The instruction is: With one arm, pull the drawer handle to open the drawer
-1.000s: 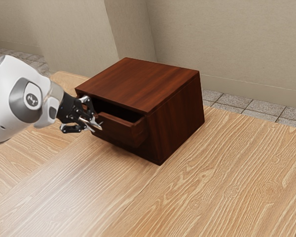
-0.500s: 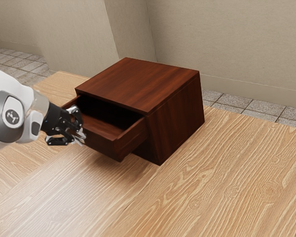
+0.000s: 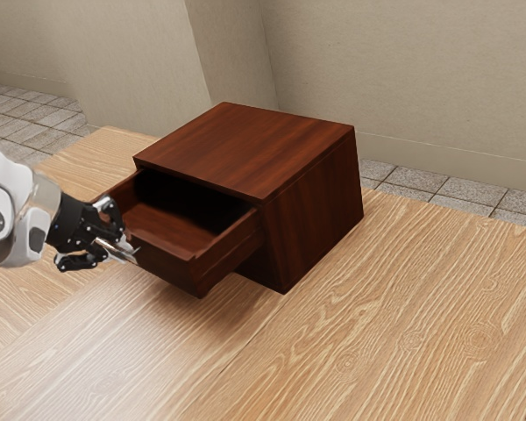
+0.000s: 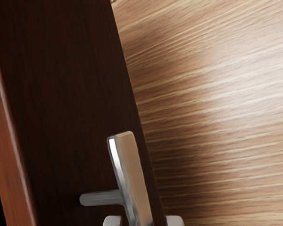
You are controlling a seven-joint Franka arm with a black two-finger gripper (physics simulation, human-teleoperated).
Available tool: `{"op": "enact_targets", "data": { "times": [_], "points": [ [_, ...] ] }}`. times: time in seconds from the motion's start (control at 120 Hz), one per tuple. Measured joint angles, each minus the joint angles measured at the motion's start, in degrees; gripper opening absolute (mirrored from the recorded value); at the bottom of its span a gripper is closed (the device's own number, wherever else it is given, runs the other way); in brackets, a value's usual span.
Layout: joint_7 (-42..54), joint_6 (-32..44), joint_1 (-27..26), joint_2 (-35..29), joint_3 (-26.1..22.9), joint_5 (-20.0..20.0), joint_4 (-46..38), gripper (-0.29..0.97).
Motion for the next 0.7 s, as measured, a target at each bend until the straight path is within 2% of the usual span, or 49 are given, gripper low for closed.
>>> {"op": "enact_targets", "data": {
  "times": [0.267, 0.475, 0.7],
  "points": [
    [-1.03, -0.55, -0.10, -4.42, 2.79, 1.14, -3.39, 0.00],
    [-2.79, -1.58, -0.16, -5.45, 3.03, 6.57, -4.16, 0.01],
    [-3.94, -2.40, -0.15, -7.02, 3.03, 7.67, -5.26, -0.03]
  ]
}}
